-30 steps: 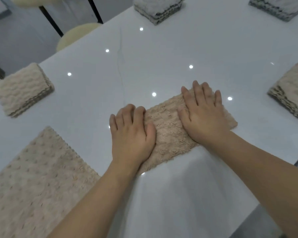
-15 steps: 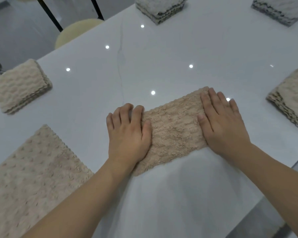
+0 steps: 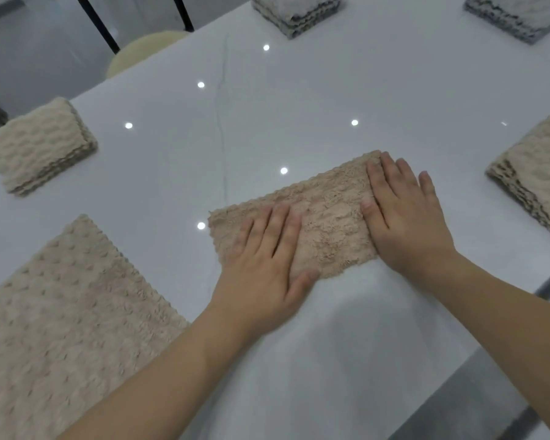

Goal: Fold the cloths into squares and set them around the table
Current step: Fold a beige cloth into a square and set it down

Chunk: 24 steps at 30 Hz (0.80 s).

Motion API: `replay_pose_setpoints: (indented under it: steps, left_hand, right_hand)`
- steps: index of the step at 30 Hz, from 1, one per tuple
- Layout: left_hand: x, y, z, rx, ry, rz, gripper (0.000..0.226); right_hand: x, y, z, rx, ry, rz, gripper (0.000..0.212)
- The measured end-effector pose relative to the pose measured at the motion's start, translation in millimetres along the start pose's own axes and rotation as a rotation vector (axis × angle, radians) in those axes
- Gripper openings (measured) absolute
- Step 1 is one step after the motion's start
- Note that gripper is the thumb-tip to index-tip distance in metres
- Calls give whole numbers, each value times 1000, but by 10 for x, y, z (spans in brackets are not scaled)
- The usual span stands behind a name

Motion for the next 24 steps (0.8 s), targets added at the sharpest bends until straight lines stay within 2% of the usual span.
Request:
replay_pose_setpoints:
  steps: [4, 6, 8, 9, 11, 13, 18, 22, 24]
  left_hand:
    - [-108, -202, -23, 8, -41, -202, 64]
    - [-232, -394, 48, 149, -112, -300, 50]
    - [-442, -578, 134, 308, -241, -255, 35]
    - [-537, -632, 177, 337, -299, -215, 28]
    - [-632, -677, 256, 283, -348, -209, 16]
    - [-638, -696, 284, 196, -334, -341, 10]
    - [-632, -694, 182, 59, -309, -810, 7]
    - [-663, -664, 120, -123, -360, -1208, 24]
    - [-638, -658, 91, -236, -317, -1306, 40]
  right_hand:
    - [-4, -33, -4, 29, 14, 49, 59]
    - [3, -61, -14, 78, 32, 82, 56]
    - [5, -134, -44, 188, 45, 105, 48]
    - [-2, -182, -67, 265, 39, 105, 41]
    - [-9, -256, -127, 394, 42, 95, 24]
    - [-2, -280, -157, 442, 65, 72, 13]
    - [-8, -222, -92, 366, 4, 59, 15]
    - [7, -208, -90, 347, 10, 122, 14]
    - [9, -205, -86, 338, 22, 143, 13]
Point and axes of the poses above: each hand's wrist, its own z-axis towards the middle knuckle, its own y-axis out of the palm, x = y × z, the point moved 6 cm from there along z, towards the middle knuckle, and after that the axes turned 13 degrees about -z, right-handed, at the moved point
